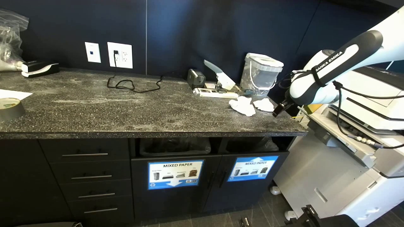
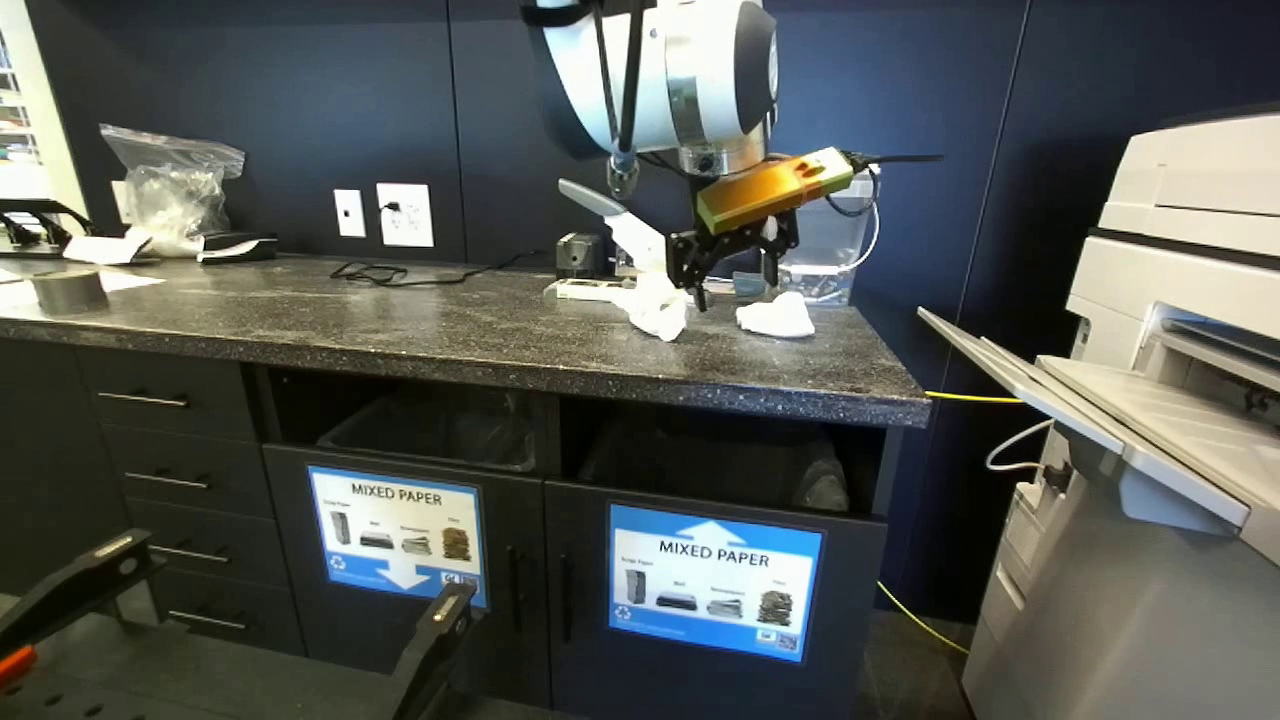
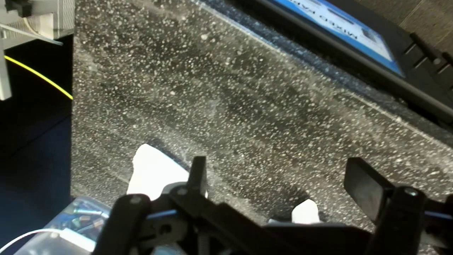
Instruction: Put the papers on the counter into the recycle bin
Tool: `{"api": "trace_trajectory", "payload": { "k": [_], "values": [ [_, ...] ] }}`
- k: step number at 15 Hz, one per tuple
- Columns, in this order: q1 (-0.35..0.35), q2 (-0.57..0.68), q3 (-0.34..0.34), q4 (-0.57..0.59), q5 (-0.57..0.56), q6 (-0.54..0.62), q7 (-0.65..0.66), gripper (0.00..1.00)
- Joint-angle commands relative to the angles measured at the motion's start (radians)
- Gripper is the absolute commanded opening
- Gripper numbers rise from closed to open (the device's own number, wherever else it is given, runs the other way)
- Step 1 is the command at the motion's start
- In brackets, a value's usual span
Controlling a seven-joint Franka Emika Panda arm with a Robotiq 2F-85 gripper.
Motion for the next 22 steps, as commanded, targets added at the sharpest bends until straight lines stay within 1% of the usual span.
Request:
{"api": "trace_trajectory", "payload": {
  "k": [1, 3, 4, 6, 7, 9, 10, 12, 14, 15, 16, 17, 18, 20, 22],
  "values": [
    [-0.022, 0.106, 0.034, 0.148, 0.067, 0.006, 0.013, 1.00],
    [-0.057, 0.170, 0.068, 0.236, 0.124, -0.010, 0.002, 1.00],
    [-0.024, 0.200, 0.044, 0.268, 0.194, -0.003, -0.020, 1.00],
    [-0.071, 0.266, 0.087, 0.361, 0.265, -0.030, -0.037, 1.00],
    [-0.059, 0.293, 0.079, 0.394, 0.284, -0.029, -0.025, 1.00],
    [-0.091, 0.357, 0.109, 0.503, 0.331, -0.086, -0.037, 1.00],
    [-0.078, 0.379, 0.104, 0.534, 0.346, -0.093, -0.025, 1.00],
    [-0.089, 0.431, 0.117, 0.637, 0.384, -0.151, -0.030, 1.00],
    [-0.062, 0.470, 0.103, 0.704, 0.408, -0.170, -0.018, 1.00],
    [-0.072, 0.498, 0.115, 0.757, 0.424, -0.199, -0.032, 1.00],
    [-0.072, 0.518, 0.126, 0.789, 0.441, -0.216, -0.038, 1.00],
    [-0.058, 0.535, 0.125, 0.812, 0.452, -0.223, -0.031, 1.00],
    [-0.065, 0.559, 0.136, 0.863, 0.469, -0.257, -0.040, 1.00],
    [-0.041, 0.589, 0.135, 0.901, 0.487, -0.266, -0.037, 1.00],
    [-0.035, 0.628, 0.140, 0.970, 0.504, -0.308, -0.046, 1.00]
  ]
}}
